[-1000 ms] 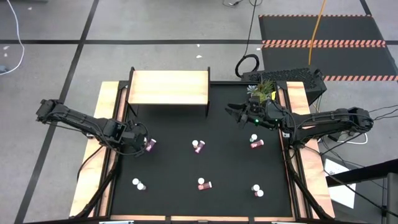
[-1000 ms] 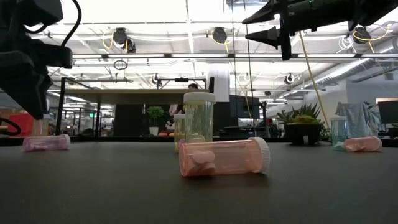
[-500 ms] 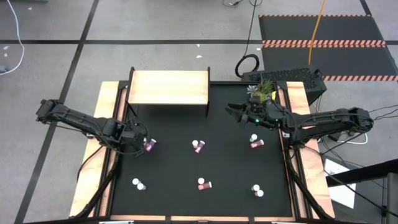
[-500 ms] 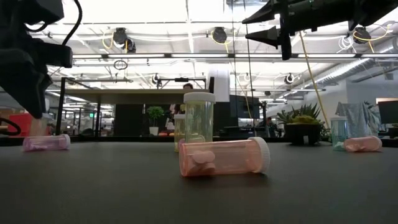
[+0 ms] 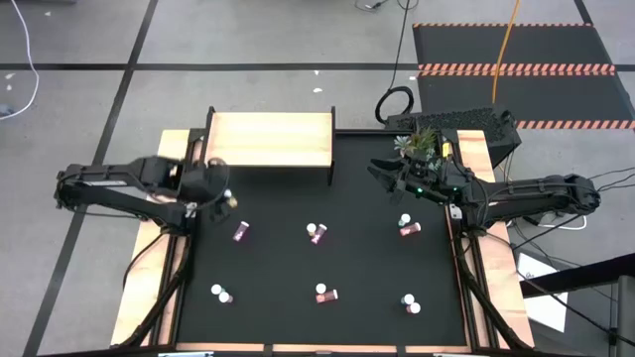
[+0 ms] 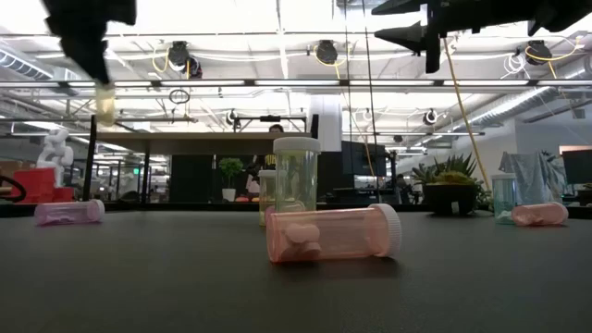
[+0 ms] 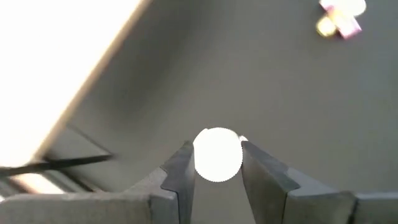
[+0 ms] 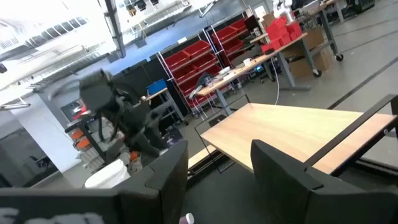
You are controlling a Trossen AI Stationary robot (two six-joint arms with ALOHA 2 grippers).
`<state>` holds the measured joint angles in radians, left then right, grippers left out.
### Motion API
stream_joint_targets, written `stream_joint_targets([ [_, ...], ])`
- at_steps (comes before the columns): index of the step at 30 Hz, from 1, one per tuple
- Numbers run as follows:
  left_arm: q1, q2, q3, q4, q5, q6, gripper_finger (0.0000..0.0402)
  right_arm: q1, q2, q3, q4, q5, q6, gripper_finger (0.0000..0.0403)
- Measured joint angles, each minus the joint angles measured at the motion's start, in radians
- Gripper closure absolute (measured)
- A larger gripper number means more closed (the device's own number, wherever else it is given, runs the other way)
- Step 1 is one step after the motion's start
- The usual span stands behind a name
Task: Pick and place medicine bottles onto shelf by color
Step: Put the top left yellow medicine bottle on the shelf
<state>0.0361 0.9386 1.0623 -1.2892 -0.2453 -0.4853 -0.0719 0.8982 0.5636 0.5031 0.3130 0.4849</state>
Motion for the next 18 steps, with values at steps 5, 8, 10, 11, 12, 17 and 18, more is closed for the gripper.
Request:
stream_joint_targets([
  [5,0.222,0.138,0.196,-0.053,-0.014,0.175,0.0288,0.0,-0.001,0.0,-0.013,-0.005,-0.019,0.0234],
  [8,0.361,0.224,0.317,-0.053,-0.025,0.288,0.0288,0.0,-0.001,0.0,-0.02,-0.028,-0.026,0.0234],
  [10,0.46,0.277,0.399,-0.051,-0.026,0.367,0.0288,0.0,-0.001,0.0,-0.032,-0.031,-0.026,0.0234],
  [11,0.509,0.303,0.437,-0.048,-0.026,0.405,0.0288,0.0,-0.001,0.0,-0.037,-0.035,-0.026,0.0234],
  [12,0.556,0.328,0.472,-0.041,-0.027,0.441,0.0288,0.0,-0.001,0.0,-0.039,-0.047,-0.026,0.0234],
  [17,0.787,0.418,0.562,0.015,-0.018,0.583,0.0288,-0.008,-0.001,0.0,-0.044,-0.086,-0.026,0.0234],
  [18,0.824,0.43,0.562,0.025,0.001,0.601,0.0288,-0.008,-0.001,0.0,-0.044,-0.089,-0.026,0.0234],
])
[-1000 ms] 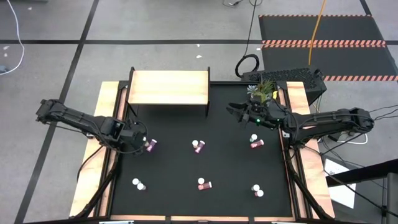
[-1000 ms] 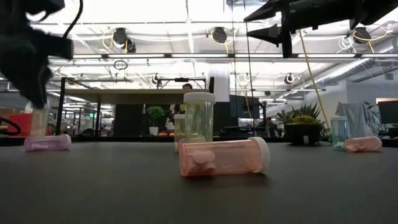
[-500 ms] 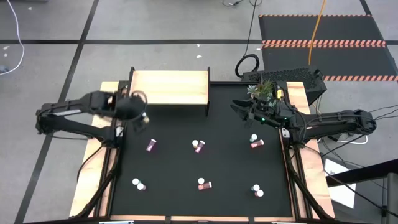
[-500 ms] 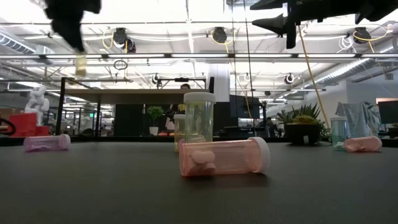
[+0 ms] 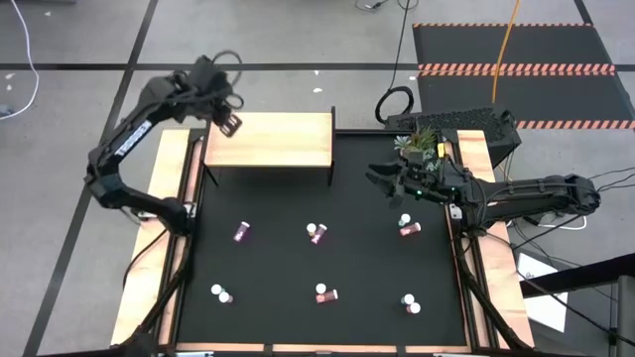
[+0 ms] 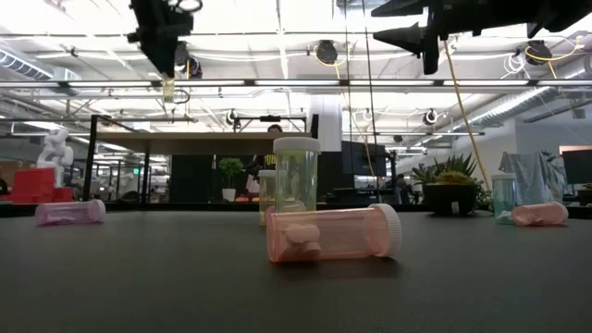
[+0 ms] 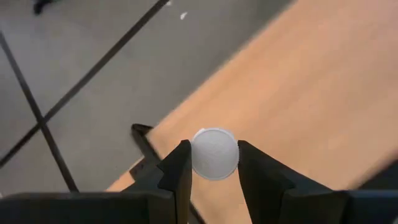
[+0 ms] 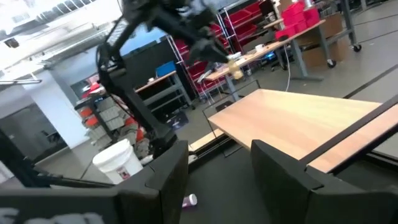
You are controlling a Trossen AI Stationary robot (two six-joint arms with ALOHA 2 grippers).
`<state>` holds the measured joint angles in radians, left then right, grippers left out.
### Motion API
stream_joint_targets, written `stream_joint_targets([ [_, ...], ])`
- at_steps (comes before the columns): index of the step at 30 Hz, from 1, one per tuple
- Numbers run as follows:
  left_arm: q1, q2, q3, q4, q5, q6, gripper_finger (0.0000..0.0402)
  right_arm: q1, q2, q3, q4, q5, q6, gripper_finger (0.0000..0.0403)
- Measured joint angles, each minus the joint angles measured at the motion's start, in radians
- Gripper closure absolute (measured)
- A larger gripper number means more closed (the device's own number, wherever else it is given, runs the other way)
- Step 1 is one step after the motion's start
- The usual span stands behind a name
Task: Pick and place medicine bottles onto shelf by color
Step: Put the top left yellow medicine bottle on the shelf
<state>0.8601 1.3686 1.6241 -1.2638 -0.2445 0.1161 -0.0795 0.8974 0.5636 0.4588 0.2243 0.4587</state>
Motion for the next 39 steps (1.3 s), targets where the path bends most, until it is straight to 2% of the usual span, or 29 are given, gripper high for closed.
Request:
stream_joint_targets([
  [4,0.109,0.034,-0.018,0.03,0.077,0.058,0.0288,0.0,0.0,0.0,-0.001,-0.017,0.003,0.0234],
  [8,0.152,0.068,-0.027,0.07,0.113,0.08,0.0288,0.0,0.0,0.0,-0.009,-0.017,0.018,0.0234],
  [19,0.16,0.115,-0.035,0.086,0.117,0.094,0.0288,0.0,0.0,0.0,-0.037,-0.013,0.043,0.0234],
  [29,0.203,0.017,-0.186,0.188,0.154,0.1,0.0288,0.0,0.0,0.0,-0.037,0.014,0.053,0.0234],
  [39,0.203,0.015,-0.249,0.221,0.158,0.11,0.0288,-0.032,0.0,0.0,-0.021,0.012,0.053,0.0234],
])
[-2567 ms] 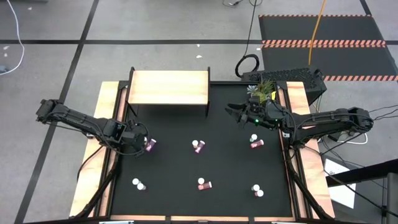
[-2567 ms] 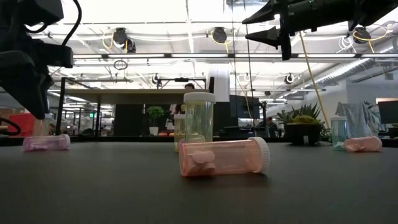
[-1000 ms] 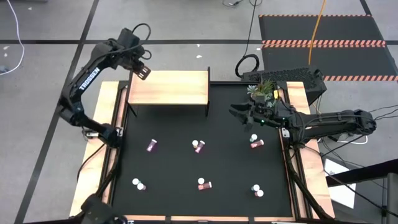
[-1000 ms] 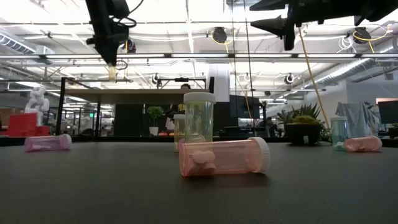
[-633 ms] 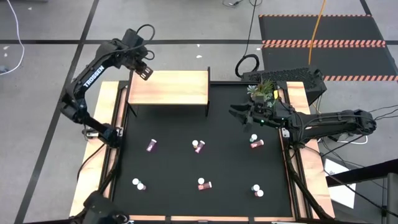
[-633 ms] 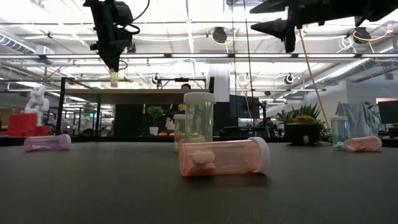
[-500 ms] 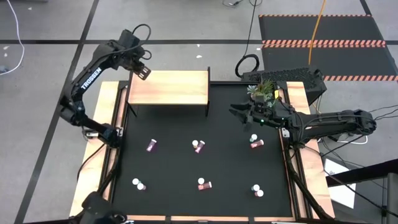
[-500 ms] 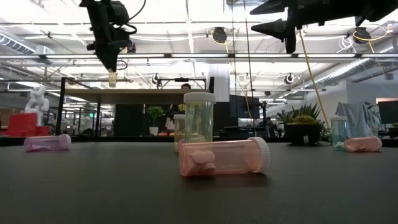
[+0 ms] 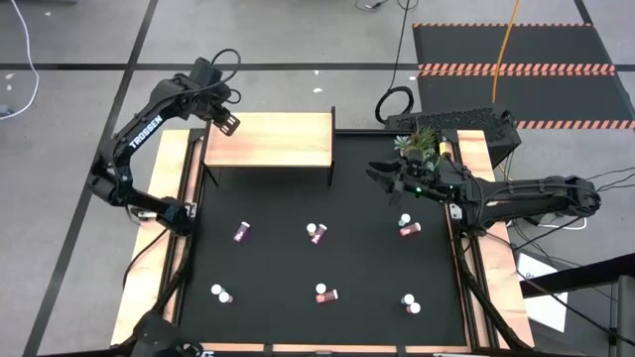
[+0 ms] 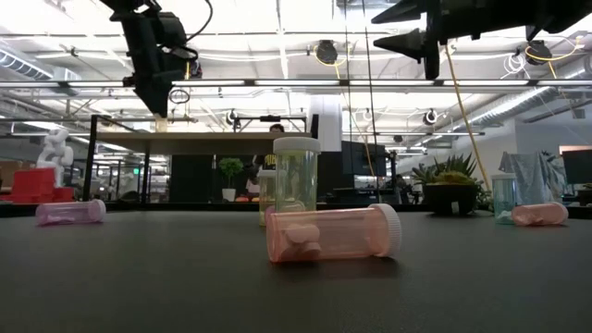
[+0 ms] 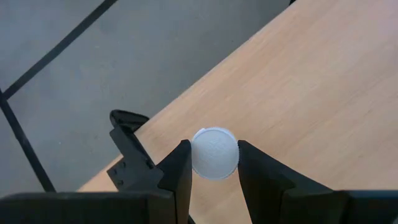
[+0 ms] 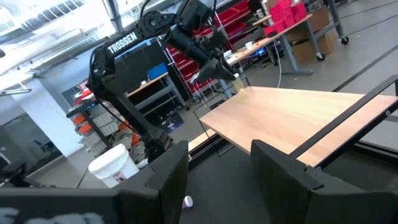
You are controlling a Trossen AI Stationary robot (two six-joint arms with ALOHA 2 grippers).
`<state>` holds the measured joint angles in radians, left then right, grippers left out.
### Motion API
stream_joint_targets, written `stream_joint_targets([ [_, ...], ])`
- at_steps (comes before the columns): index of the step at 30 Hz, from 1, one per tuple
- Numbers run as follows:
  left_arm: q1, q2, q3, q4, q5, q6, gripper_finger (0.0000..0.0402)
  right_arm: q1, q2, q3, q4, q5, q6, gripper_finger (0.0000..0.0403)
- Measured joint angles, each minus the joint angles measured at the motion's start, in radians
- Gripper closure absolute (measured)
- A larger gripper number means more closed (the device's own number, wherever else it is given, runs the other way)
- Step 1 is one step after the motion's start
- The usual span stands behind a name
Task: Pick and place medicine bottles onto shelf by color
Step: Put the top left yellow medicine bottle on the shelf
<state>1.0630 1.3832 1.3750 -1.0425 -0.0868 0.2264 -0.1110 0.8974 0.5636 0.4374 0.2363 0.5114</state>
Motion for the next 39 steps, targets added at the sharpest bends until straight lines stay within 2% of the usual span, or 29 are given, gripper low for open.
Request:
stream_joint_targets([
  [5,0.0,-0.001,0.0,0.009,-0.028,0.02,0.0285,0.0,0.0,0.0,0.0,0.001,0.0,0.0234],
  [12,0.0,0.0,0.0,0.034,-0.034,0.041,0.0247,0.0,0.0,0.0,0.001,0.001,-0.001,0.0234],
  [26,0.0,0.0,0.0,0.031,-0.033,0.046,0.0238,0.0,0.0,0.0,0.008,0.002,-0.001,0.0234],
  [30,0.0,0.004,0.0,0.116,0.023,0.043,0.0234,0.0,0.0,0.0,0.008,0.002,0.0,0.0234],
  [33,-0.001,0.054,0.006,0.262,0.064,0.062,0.0235,-0.001,0.0,0.0,0.008,0.001,0.01,0.0234],
  [34,-0.001,0.084,0.014,0.266,0.075,0.061,0.0235,-0.001,-0.001,0.0,0.008,0.001,0.024,0.0234],
  [39,0.0,0.197,0.098,0.126,0.118,0.086,0.0235,0.001,-0.019,0.0,0.007,-0.003,0.07,0.0234],
])
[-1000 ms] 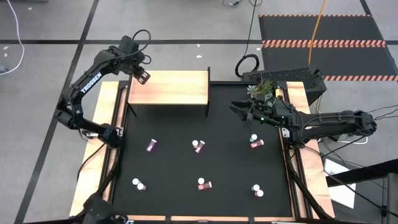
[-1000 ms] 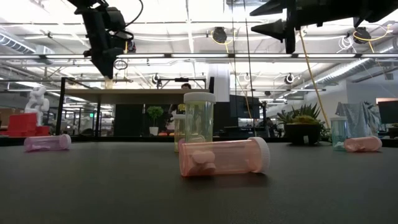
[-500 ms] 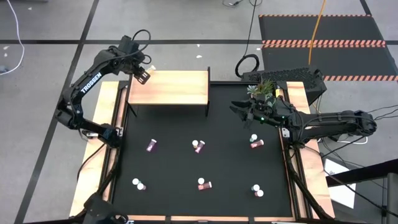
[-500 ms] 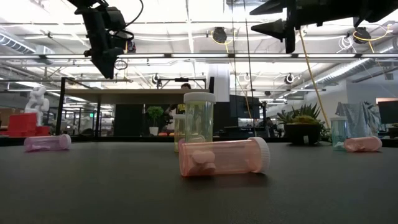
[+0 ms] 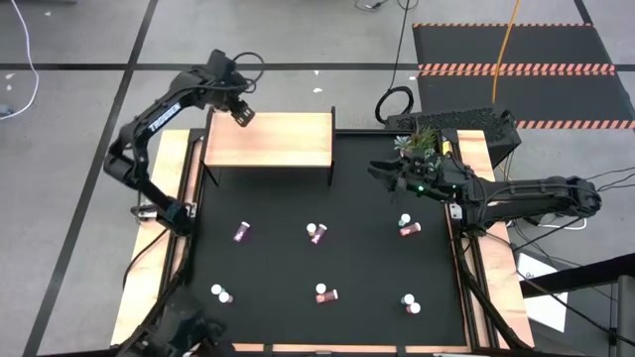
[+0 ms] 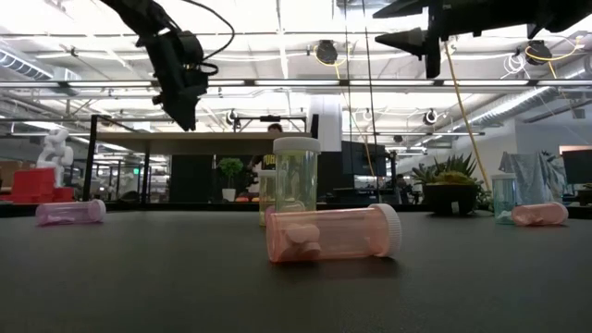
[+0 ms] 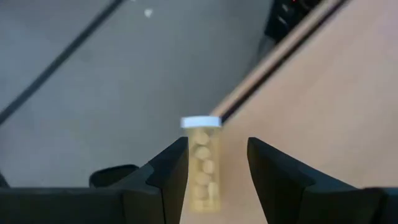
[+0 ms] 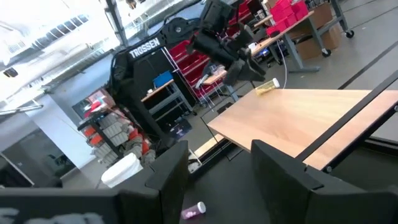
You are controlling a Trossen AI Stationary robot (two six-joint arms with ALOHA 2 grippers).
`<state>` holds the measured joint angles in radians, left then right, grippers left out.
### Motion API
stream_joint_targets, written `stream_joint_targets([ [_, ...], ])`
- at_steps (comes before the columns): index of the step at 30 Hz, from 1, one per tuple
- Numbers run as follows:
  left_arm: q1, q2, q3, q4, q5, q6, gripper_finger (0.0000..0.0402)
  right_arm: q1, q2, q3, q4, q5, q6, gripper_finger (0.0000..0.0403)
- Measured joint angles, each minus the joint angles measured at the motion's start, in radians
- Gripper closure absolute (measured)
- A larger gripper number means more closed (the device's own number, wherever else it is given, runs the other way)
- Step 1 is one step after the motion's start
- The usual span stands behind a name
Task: Pick and place medicine bottles onto shelf by color
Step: Put the top left yellow medicine bottle on the shelf
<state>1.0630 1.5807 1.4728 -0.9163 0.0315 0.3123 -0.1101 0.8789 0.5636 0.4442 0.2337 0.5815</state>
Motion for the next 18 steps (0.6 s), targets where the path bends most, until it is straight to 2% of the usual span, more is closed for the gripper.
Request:
stream_joint_targets([
  [8,0.014,0.081,0.127,-0.077,0.003,0.027,0.0213,0.0,-0.005,0.0,-0.001,0.0,-0.001,0.0234],
  [12,0.026,0.138,0.136,-0.124,0.003,0.032,0.0211,0.0,-0.005,0.0,-0.009,0.0,0.0,0.0234],
  [18,0.023,0.158,0.138,-0.151,0.022,0.055,0.0211,0.0,-0.005,0.0,-0.009,0.002,0.008,0.0234],
])
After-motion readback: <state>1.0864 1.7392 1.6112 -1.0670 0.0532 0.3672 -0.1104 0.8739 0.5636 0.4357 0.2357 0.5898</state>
